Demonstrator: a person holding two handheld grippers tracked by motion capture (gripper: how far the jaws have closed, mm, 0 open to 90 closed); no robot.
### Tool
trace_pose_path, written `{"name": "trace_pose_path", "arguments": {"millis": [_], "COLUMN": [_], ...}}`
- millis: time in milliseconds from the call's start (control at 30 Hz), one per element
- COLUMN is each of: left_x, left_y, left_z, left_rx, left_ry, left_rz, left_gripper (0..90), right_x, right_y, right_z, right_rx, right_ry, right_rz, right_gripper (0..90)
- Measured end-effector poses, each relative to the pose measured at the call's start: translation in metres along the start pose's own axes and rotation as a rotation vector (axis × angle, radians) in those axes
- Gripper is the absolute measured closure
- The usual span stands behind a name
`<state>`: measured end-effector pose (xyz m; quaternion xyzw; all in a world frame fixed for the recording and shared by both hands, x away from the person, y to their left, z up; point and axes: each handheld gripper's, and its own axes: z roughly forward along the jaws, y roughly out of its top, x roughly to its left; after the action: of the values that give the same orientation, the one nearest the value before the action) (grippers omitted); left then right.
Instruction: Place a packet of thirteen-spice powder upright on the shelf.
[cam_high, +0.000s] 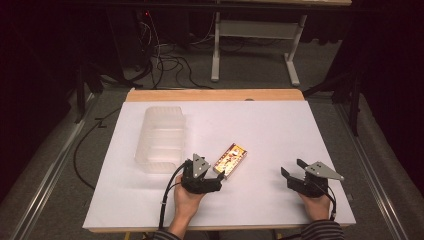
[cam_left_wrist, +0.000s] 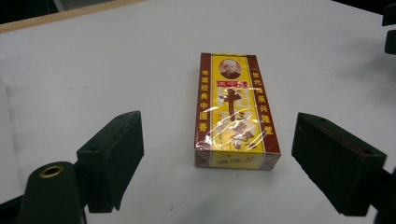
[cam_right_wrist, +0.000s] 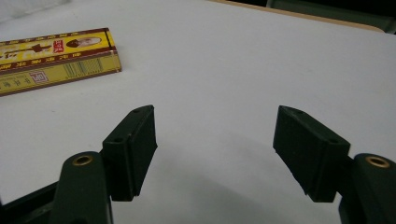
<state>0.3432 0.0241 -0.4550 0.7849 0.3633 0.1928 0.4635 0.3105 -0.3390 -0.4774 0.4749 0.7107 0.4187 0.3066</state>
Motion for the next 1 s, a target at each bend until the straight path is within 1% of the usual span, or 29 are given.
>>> {"name": "trace_pose_path", "arguments": {"millis": [100,167,200,333,500,567,633,800,900,933,1000], "left_x": [-0.001,-0.002,-0.003,-0.004,-0.005,-0.006,-0.009,-0.012,-0.015,-0.016,-0.019], "left_y": [0.006,0.007,0.009,0.012,0.017,0.020,0.024,0.034,0.042,0.046,0.048], "left_z": [0.003,0.005,0.006,0.008,0.010,0.013,0.016,0.026,0.032,0.036,0.044], "left_rx": [0.008,0.012,0.021,0.037,0.048,0.065,0.065,0.081,0.072,0.081,0.093], "left_ry": [-0.017,-0.020,-0.027,-0.025,-0.025,-0.024,-0.027,-0.035,-0.041,-0.052,-0.047], "left_rz": [-0.008,-0.014,-0.004,-0.009,-0.021,-0.017,-0.016,-0.009,-0.009,-0.006,0.009], "left_gripper": [17.3,17.1,16.9,16.6,16.2,15.9,15.9,15.6,15.5,15.5,15.4], "right_x": [0.000,0.000,0.000,0.000,-0.001,-0.001,0.000,0.000,0.000,0.000,0.000], "right_y": [0.000,0.000,0.000,0.000,0.001,0.001,0.001,0.001,0.000,0.000,0.000], "right_z": [0.000,0.000,0.000,0.001,0.002,0.002,0.002,0.001,0.001,0.001,0.000], "right_rx": [-0.001,0.000,-0.001,0.003,0.024,0.017,0.013,0.008,0.004,0.003,0.000], "right_ry": [0.001,0.002,0.003,0.003,0.001,0.000,0.000,0.004,0.002,0.002,0.004], "right_rz": [0.002,-0.001,-0.007,-0.008,0.004,-0.006,-0.005,-0.015,-0.011,-0.009,-0.008], "right_gripper": [30.7,30.7,30.7,31.1,31.6,31.6,31.5,31.4,31.4,31.4,31.3]}}
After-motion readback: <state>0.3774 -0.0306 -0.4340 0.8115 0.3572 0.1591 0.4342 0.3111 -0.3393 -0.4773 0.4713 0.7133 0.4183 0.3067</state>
